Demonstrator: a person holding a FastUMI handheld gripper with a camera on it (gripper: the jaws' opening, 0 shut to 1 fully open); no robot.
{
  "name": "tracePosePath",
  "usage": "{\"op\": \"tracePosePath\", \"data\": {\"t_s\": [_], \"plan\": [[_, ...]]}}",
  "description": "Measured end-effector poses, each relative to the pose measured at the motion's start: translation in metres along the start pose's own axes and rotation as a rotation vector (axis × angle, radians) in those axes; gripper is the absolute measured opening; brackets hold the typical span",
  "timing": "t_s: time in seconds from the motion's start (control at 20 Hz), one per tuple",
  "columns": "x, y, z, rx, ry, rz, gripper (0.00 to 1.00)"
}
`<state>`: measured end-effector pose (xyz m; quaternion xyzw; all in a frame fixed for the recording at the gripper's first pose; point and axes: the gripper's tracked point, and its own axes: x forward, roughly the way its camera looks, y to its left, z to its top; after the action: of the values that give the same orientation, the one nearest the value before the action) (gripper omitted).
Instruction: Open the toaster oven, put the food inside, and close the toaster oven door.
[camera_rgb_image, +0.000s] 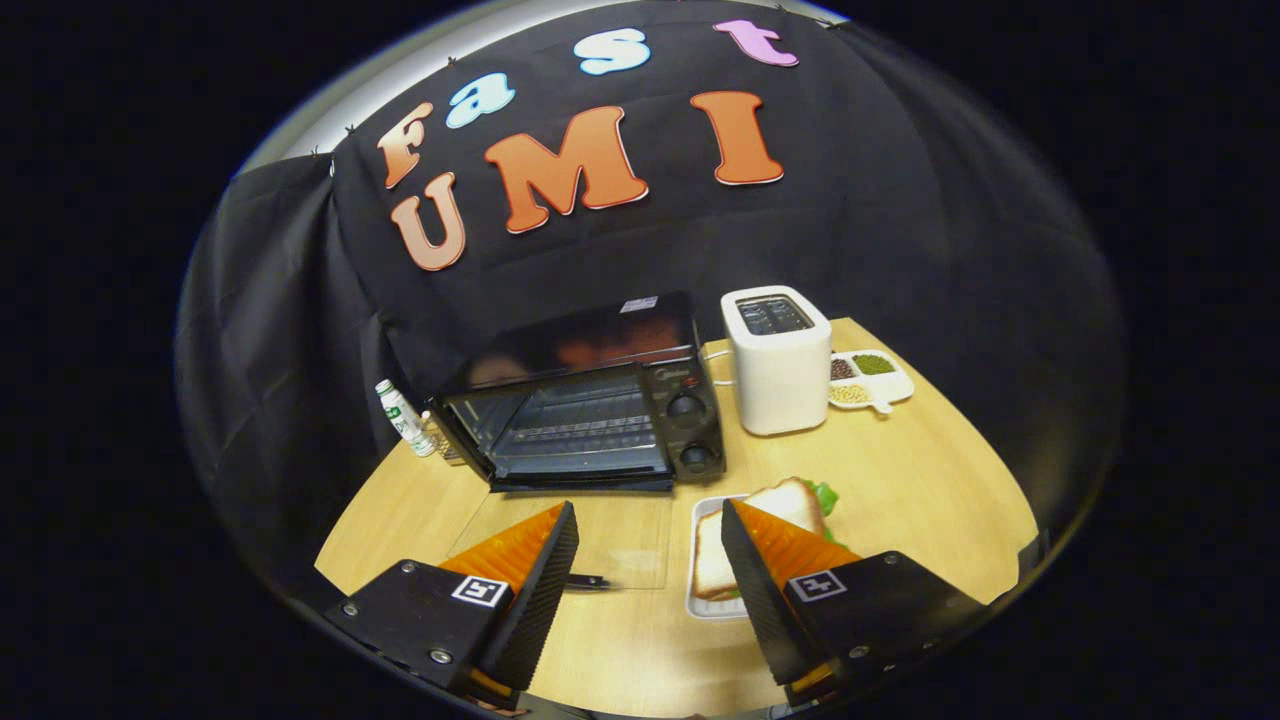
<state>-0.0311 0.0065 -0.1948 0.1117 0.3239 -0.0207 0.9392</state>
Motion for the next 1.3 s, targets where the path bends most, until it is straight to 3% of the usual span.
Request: {"op": "tracePosePath", "data": {"t_s": [0.25,0.35,0.55,0.8,1.05,1.15,1.3], "plan": [[0.026,-0.06,-0.025,0.078,0.081,-0.085,0.86],[0.043,-0.081,-0.039,0.118,0.118,-0.084,0.87],[0.068,-0.104,-0.06,0.241,0.167,-0.048,0.86],[0.075,-0.096,-0.058,0.331,0.162,0.04,0.81],[0.076,-0.086,-0.063,0.426,0.204,0.067,0.48],[0.078,-0.085,-0.063,0.456,0.211,0.059,0.39],[0.074,-0.082,-0.061,0.465,0.218,0.046,0.33]]}}
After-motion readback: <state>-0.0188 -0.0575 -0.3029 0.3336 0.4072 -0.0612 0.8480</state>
